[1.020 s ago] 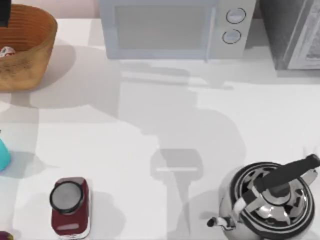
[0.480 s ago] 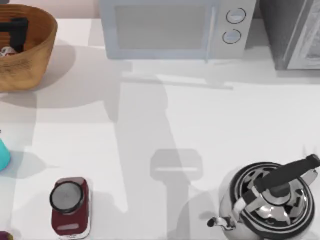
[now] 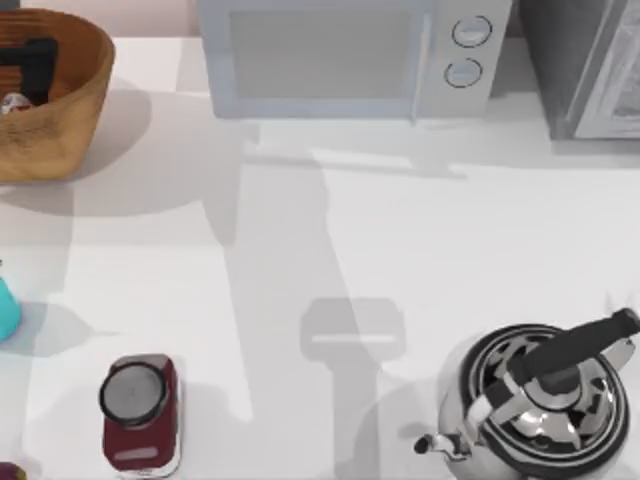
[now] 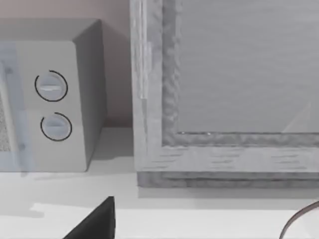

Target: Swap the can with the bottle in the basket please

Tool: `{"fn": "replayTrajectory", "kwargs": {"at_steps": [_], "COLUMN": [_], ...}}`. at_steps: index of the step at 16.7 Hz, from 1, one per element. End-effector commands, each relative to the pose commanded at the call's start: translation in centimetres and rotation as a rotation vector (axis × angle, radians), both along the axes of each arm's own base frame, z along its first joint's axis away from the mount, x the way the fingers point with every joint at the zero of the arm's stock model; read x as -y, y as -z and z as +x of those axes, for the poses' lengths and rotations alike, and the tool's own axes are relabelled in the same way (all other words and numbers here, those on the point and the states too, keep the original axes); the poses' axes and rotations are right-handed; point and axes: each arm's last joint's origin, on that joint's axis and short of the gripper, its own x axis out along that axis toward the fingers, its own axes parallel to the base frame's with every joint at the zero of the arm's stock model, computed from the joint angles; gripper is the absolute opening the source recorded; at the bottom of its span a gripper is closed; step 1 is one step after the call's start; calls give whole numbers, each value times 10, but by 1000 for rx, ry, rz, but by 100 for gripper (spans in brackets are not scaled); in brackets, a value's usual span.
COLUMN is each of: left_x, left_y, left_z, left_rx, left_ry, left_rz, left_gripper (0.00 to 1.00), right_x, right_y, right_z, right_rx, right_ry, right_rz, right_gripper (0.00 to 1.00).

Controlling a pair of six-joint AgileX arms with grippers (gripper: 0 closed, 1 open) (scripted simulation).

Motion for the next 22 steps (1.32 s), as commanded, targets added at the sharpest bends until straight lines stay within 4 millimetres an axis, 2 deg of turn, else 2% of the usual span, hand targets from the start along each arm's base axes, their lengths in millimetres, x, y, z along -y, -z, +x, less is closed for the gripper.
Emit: {"fn": "replayTrajectory", "kwargs": {"at_steps": [6, 11, 22], "left_x": [1, 1, 1], "left_y": [47, 53, 53], "left_z": [10, 10, 10], "left_rx": [2, 1, 1], "left_ry": [-2, -2, -2], "left_rz": [0, 0, 0], "left_gripper": [100, 100, 17], "right_x": [0, 0, 0], "right_y": [0, 0, 0], "right_z": [0, 0, 0], "right_rx": [0, 0, 0], "right_ry": [0, 0, 0], "right_rz": [0, 0, 0], "right_gripper": [100, 100, 100]}}
